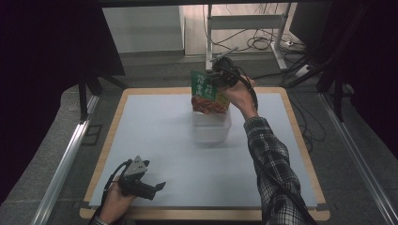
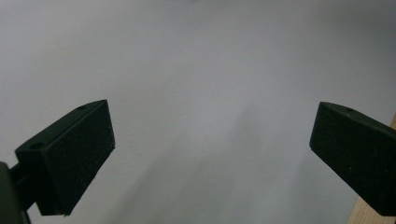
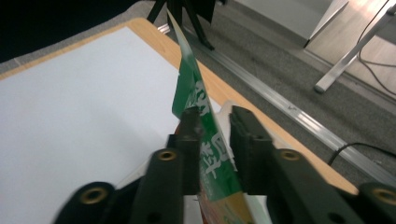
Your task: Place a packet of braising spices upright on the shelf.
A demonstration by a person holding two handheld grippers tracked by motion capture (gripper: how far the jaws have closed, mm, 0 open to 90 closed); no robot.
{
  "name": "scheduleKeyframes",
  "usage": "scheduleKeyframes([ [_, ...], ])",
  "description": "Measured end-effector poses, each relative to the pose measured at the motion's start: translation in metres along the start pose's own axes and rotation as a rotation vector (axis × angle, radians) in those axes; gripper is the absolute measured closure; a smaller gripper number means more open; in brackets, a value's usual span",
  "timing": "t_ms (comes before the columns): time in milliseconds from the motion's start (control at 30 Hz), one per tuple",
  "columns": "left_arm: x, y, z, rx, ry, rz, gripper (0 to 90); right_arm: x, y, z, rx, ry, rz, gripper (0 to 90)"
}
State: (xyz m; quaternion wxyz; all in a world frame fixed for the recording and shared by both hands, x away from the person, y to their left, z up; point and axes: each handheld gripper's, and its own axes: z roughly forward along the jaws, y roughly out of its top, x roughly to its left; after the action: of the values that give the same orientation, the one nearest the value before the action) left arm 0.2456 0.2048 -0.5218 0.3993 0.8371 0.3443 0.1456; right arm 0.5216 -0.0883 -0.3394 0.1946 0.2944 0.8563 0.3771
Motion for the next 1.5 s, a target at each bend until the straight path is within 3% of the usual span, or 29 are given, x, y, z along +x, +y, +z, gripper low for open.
scheduleKeyframes([
  [167, -0.001, 0.0, 0.0, 0.0, 0.0, 0.003, 0.0, 0.0, 0.0, -0.004, -0.019, -0.021, -0.02, 58.1],
  [700, -0.002, 0.0, 0.001, 0.002, -0.001, 0.006, 0.0, -0.01, 0.0, -0.022, -0.074, -0.049, 0.025, 27.7],
  [1167, -0.002, 0.0, 0.002, 0.007, 0.0, 0.01, 0.0, -0.011, 0.0, -0.038, -0.102, -0.017, 0.04, 9.9],
  [1500, -0.004, 0.001, 0.003, 0.01, -0.002, 0.013, 0.0, -0.01, -0.005, -0.052, -0.099, -0.017, 0.054, 5.7],
])
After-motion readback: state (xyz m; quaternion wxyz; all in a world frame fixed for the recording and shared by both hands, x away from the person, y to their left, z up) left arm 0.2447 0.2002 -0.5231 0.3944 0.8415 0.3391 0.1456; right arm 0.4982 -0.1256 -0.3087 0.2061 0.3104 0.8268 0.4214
